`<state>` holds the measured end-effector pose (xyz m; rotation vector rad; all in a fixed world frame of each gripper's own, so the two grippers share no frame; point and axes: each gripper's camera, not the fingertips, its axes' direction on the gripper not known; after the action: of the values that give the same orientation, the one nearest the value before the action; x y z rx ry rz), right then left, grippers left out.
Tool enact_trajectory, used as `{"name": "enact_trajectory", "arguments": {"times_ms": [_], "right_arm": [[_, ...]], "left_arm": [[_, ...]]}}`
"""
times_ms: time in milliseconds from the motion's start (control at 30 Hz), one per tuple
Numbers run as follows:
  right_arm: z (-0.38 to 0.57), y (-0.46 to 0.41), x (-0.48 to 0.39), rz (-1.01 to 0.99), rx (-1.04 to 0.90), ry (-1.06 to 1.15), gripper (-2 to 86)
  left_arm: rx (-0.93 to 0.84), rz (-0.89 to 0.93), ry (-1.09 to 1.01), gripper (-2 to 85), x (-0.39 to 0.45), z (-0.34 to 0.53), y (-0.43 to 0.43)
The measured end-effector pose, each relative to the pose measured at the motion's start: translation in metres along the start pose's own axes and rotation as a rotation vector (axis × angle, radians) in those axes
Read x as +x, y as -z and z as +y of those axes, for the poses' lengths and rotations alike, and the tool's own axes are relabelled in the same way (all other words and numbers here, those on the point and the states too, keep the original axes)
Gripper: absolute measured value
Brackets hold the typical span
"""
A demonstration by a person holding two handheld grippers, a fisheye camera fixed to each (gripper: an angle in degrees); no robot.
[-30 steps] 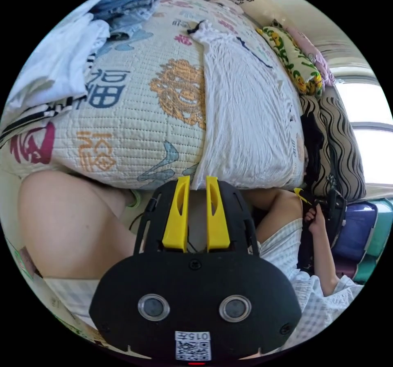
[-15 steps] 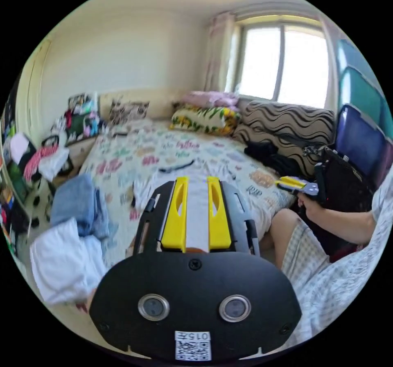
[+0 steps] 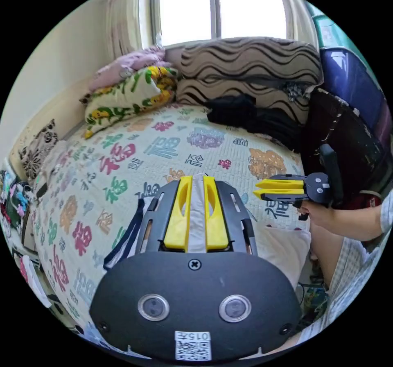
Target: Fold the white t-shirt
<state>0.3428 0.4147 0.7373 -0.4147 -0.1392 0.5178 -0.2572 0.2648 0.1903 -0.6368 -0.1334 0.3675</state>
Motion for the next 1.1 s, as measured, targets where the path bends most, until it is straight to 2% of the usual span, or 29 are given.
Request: {"name": "enact_trajectory", "arguments": {"times_ms": [100, 200, 333, 367, 633, 800, 933, 1100], "right_arm": [[-0.017, -0.019, 0.016, -0.13, -0.053, -0.047, 4.1], [-0.027, -0.037, 0.028, -0.254, -0.126, -0.084, 2.2], [-0.029, -0.032, 0.049, -0.377, -0.044, -0.113, 0.0], [-0.031, -0.03, 0.051, -0.382, -0.032, -0.118, -0.1], [-0.051, -0.011, 0.052, -0.356, 0.049, -0.033, -0.9], [-0.061, -0.006, 0.035, -0.3, 0.09, 0.042, -0.9], [-0.072, -0.03, 0.036, -0.456, -0.012, 0.015, -0.3], [-0.085, -0.029, 0.019, -0.402, 0.018, 0.104, -0.8]], "left_arm": [[-0.059, 0.105, 0.039, 5.4, -0.02, -0.042, -0.065], [-0.16, 0.132, 0.043, 5.3, -0.034, -0.069, -0.122], [-0.371, 0.259, -0.029, 1.7, -0.047, -0.089, -0.189], [-0.377, 0.279, -0.027, 0.7, -0.049, -0.09, -0.194], [-0.003, 0.329, 0.165, -0.8, -0.128, -0.072, -0.156], [0.147, 0.365, 0.283, -0.8, -0.17, -0.026, -0.131], [0.135, 0.382, 0.333, -0.8, -0.192, -0.003, -0.135], [0.129, 0.398, 0.323, -0.8, -0.201, 0.005, -0.144]]}}
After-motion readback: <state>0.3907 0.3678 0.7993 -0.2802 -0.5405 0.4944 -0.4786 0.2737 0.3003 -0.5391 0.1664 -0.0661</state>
